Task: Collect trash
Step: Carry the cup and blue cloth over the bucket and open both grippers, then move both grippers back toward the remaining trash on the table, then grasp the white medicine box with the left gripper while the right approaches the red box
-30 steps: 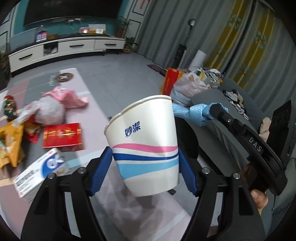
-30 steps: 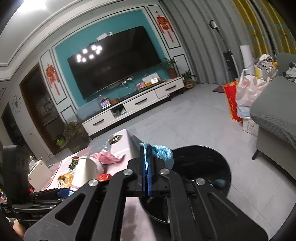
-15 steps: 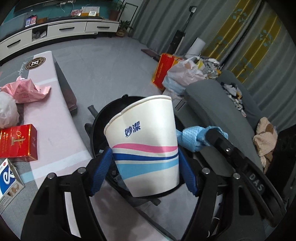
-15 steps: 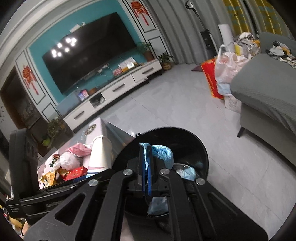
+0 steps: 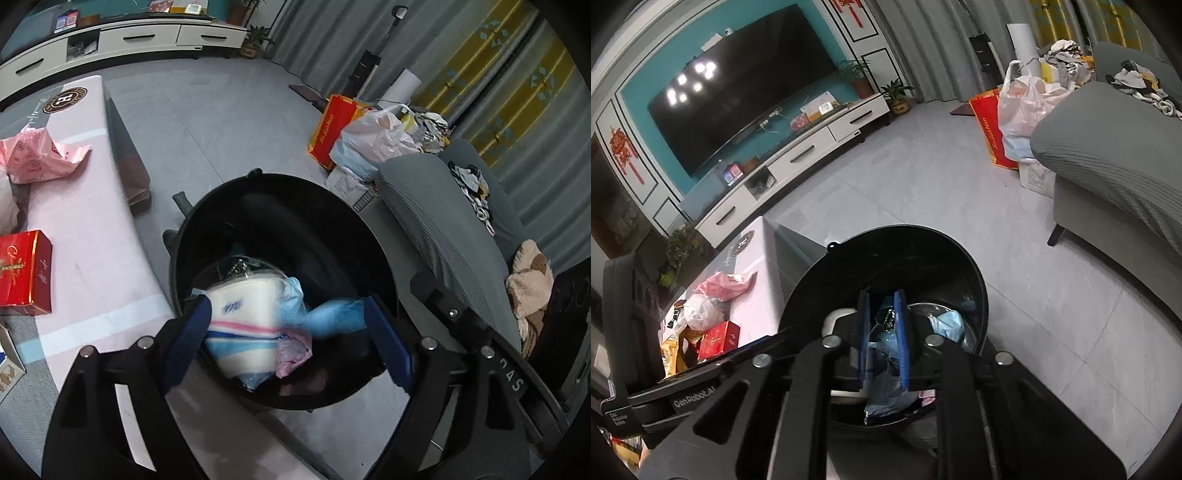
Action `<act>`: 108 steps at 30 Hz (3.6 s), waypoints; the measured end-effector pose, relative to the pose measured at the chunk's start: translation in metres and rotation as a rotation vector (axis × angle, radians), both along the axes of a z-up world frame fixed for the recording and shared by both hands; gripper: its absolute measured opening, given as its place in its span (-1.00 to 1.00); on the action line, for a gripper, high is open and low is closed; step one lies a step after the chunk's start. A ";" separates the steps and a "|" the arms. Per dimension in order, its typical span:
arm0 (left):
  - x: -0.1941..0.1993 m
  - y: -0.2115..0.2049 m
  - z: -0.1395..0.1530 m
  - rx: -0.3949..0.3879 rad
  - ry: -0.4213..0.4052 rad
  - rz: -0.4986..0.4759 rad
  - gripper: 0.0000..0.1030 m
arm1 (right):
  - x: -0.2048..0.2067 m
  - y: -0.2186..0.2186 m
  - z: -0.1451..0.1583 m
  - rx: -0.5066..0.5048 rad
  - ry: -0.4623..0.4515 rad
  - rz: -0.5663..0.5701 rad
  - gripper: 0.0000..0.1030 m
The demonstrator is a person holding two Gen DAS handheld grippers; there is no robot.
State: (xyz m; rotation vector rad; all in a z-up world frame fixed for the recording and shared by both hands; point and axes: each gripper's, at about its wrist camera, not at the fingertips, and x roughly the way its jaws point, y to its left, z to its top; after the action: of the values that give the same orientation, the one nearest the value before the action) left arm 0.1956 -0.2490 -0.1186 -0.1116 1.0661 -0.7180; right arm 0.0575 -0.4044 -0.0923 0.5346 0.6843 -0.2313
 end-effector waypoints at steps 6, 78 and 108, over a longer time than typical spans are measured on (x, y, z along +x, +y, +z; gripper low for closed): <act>-0.006 0.008 0.005 0.000 -0.033 0.007 0.65 | -0.001 0.000 0.002 0.004 -0.013 -0.013 -0.25; -0.022 0.231 -0.023 0.348 -0.140 -0.015 0.08 | 0.066 0.162 0.008 -0.012 0.008 0.379 0.51; -0.075 0.324 0.058 -0.107 -0.237 0.326 -0.29 | 0.132 0.220 -0.045 -0.072 0.101 0.631 0.51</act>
State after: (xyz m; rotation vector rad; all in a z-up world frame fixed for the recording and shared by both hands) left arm 0.1208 0.0751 -0.0607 -0.2790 0.7599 -0.4787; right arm 0.1892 -0.1842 -0.1374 0.2194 0.9050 0.3099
